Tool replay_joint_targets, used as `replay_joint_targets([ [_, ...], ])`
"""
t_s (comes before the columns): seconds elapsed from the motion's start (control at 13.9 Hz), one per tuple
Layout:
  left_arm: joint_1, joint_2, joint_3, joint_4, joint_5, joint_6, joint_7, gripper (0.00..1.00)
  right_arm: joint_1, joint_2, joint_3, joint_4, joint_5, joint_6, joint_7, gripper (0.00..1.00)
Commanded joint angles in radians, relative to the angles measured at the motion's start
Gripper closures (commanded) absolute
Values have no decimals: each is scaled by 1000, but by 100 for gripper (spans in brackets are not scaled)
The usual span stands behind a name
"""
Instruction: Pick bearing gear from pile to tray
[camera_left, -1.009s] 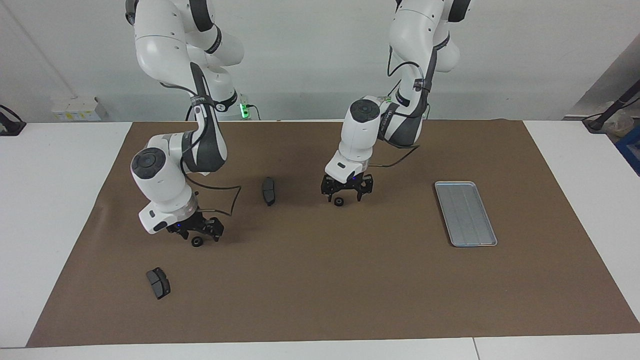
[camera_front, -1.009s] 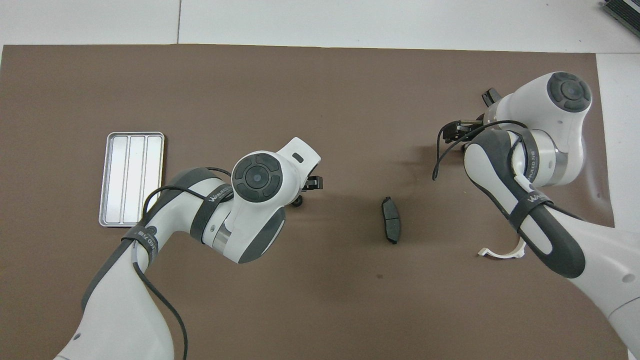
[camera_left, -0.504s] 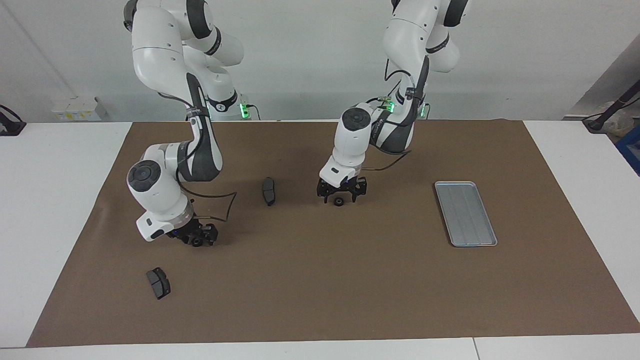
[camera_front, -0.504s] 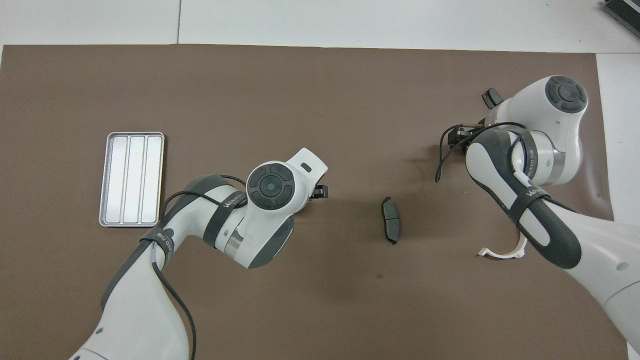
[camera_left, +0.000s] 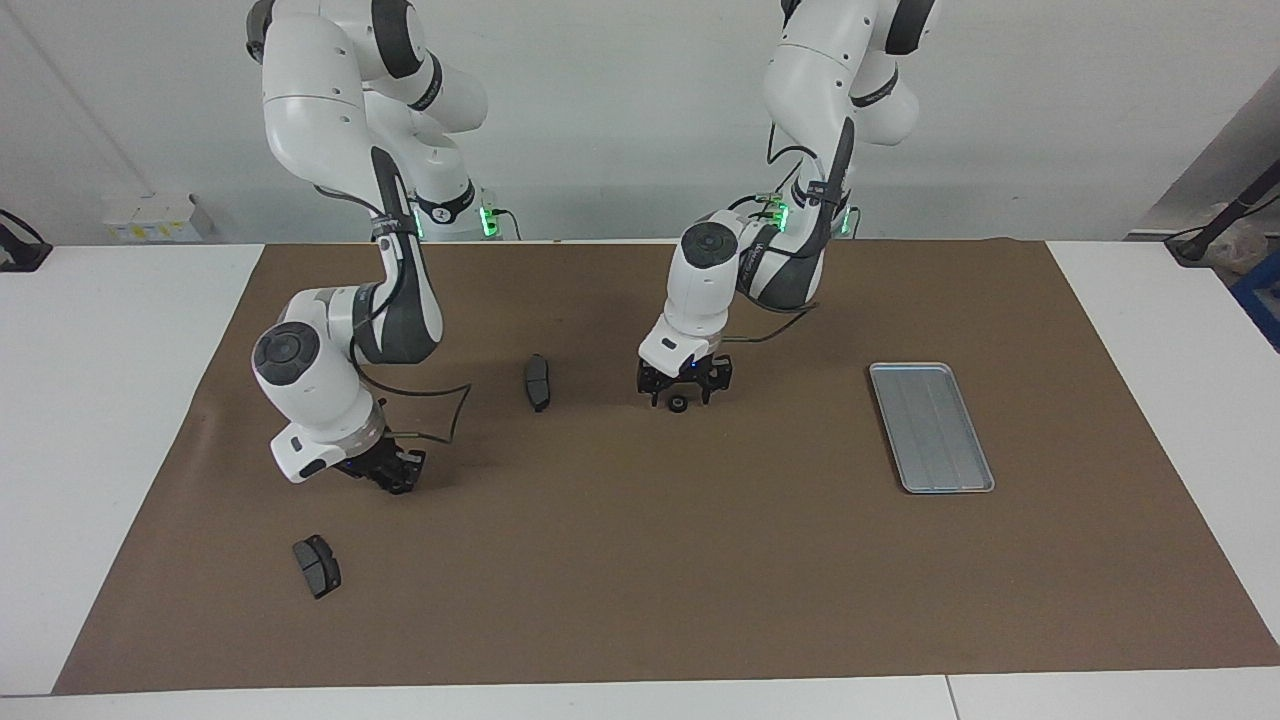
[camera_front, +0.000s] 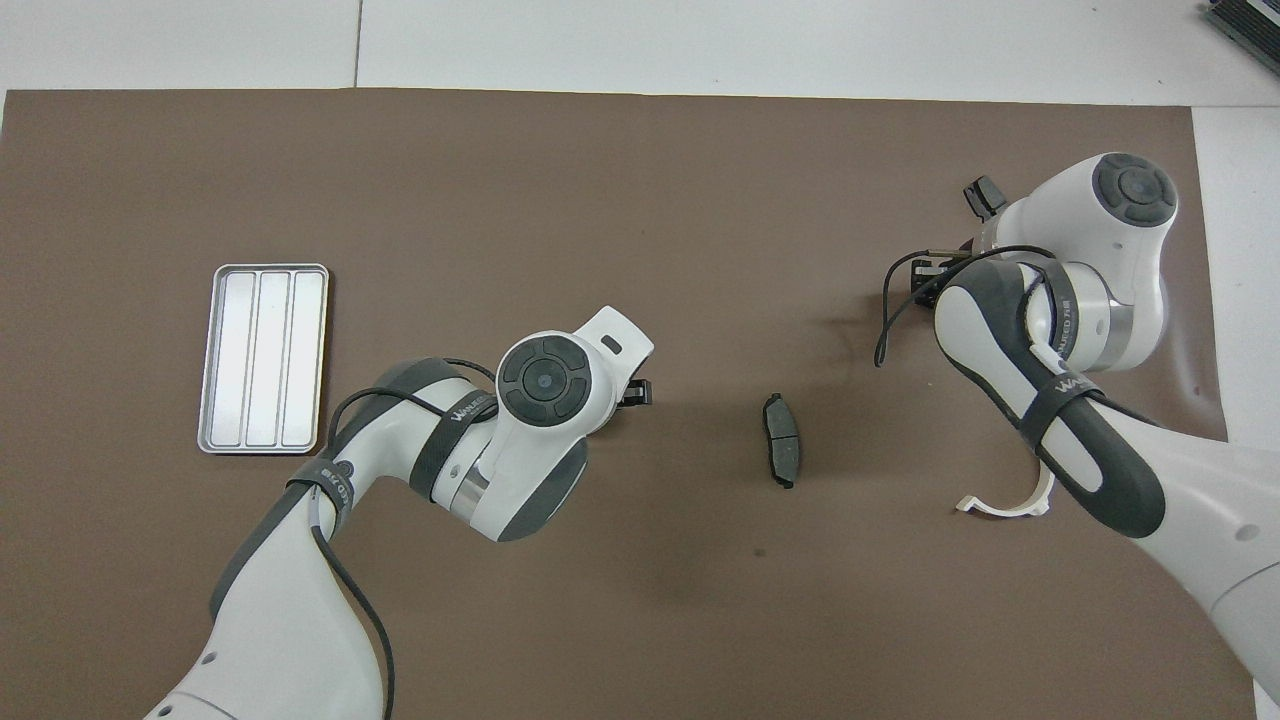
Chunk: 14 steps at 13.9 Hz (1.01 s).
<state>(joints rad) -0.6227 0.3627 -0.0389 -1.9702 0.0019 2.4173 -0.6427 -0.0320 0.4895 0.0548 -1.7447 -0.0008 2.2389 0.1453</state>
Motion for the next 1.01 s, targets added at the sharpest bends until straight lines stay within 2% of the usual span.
replay_joint_targets([
  [0.0,-19,-4,14,-16,10,28,-9,28,-5,-57,10,-6,-2,-34,-21,93],
  [0.14,-17,-2,14,-16,10,40,-8,34,6,-84,10,-6,-2,-45,-13,94],
  [0.29,-17,2,14,-15,10,52,-8,39,10,-109,17,-7,-1,-64,12,100],
  [0.58,-17,4,14,-15,10,63,-6,50,64,-150,17,-6,-1,-74,111,100],
  [0.94,-17,4,14,-15,10,63,-5,65,105,-209,17,-6,13,-126,115,100],
])
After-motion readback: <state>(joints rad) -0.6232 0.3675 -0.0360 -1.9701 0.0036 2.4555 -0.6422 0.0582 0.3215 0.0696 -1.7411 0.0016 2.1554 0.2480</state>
